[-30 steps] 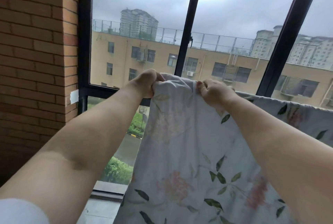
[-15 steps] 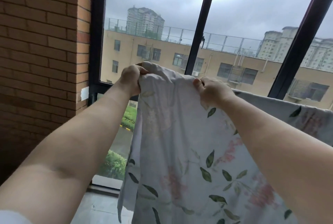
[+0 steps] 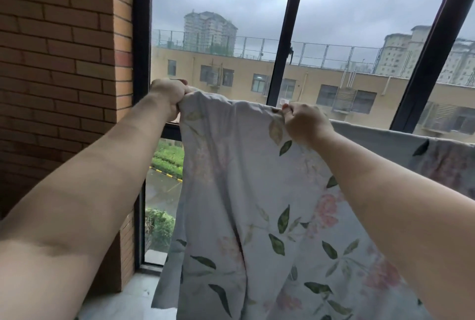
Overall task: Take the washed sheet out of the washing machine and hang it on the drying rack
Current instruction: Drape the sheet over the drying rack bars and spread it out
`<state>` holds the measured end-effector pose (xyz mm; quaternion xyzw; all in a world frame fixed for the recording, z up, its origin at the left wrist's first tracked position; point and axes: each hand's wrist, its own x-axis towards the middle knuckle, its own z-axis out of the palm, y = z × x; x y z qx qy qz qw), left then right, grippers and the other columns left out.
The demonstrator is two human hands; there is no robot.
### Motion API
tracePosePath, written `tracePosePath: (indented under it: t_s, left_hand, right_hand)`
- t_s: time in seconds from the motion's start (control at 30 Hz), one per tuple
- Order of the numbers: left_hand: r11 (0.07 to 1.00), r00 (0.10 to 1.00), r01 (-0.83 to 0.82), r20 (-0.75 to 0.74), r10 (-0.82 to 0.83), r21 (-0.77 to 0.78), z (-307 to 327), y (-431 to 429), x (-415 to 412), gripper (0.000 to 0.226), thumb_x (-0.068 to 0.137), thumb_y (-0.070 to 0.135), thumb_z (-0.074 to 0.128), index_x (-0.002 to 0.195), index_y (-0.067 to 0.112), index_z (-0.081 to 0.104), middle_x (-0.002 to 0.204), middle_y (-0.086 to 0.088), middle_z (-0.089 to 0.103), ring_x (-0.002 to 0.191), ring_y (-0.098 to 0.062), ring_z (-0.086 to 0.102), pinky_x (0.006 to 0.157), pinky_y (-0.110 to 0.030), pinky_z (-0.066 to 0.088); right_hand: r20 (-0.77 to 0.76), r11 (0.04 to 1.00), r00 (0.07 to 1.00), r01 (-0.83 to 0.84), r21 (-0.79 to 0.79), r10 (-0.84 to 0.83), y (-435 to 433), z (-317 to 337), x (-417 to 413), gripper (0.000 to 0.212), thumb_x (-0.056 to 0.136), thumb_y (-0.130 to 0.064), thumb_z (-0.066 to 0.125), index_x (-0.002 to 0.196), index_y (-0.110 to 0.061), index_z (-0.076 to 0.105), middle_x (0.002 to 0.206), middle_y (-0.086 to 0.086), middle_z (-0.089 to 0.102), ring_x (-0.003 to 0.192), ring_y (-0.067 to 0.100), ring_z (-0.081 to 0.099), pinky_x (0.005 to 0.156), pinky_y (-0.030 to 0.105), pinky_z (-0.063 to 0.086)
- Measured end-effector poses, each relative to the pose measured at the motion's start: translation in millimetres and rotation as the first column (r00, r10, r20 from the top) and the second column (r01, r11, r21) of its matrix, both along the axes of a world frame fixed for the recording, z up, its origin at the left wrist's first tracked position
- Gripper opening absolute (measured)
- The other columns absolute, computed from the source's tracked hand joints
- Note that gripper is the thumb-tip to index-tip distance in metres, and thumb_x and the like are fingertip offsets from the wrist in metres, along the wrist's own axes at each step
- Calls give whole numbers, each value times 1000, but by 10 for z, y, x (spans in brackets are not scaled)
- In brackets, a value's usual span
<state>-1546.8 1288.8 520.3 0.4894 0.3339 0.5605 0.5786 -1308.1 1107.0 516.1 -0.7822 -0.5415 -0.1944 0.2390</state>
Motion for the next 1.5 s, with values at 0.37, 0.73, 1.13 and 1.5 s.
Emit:
tracePosePath:
  t_s: [0.37, 0.73, 1.13, 1.5]
  left_hand:
    - [946, 952, -195, -183, 246, 261, -154, -59, 29, 25, 91, 7, 64, 73, 22, 72, 91, 0, 73, 84, -13, 66, 79, -24, 57]
    - [942, 934, -311, -143, 328, 129, -189, -102, 111, 28, 91, 5, 53, 77, 22, 69, 95, 0, 71, 86, -15, 65, 68, -24, 55]
    - [999, 959, -14, -281, 27, 47, -350, -281, 160, 9, 93, 19, 68, 88, 11, 69, 95, -8, 71, 72, -15, 65, 55, -22, 53]
    - [925, 787, -149, -525, 325, 349, -489, -119, 140, 22, 90, 35, 70, 84, 14, 67, 91, -5, 68, 83, -22, 60, 69, -29, 46]
  right_hand:
    - [-18, 999, 1000, -5, -32, 4, -123, 0, 4, 42, 107, -37, 26, 118, -13, 59, 119, 17, 63, 110, 34, 55, 94, 42, 38]
    - [-56, 1000, 998, 12, 25, -11, -118, -67, 81, 32, 105, -29, 26, 103, -20, 56, 115, 15, 64, 99, 30, 53, 89, 39, 31]
    - [-178, 987, 975, 147, 58, -135, -507, -5, 828, 46, 103, -41, 31, 88, -14, 65, 116, 22, 65, 106, 40, 56, 93, 42, 43]
    - [-179, 992, 979, 111, 67, -98, -681, -4, 967, 72, 104, -51, 11, 116, -4, 64, 126, 23, 62, 117, 40, 54, 102, 46, 39]
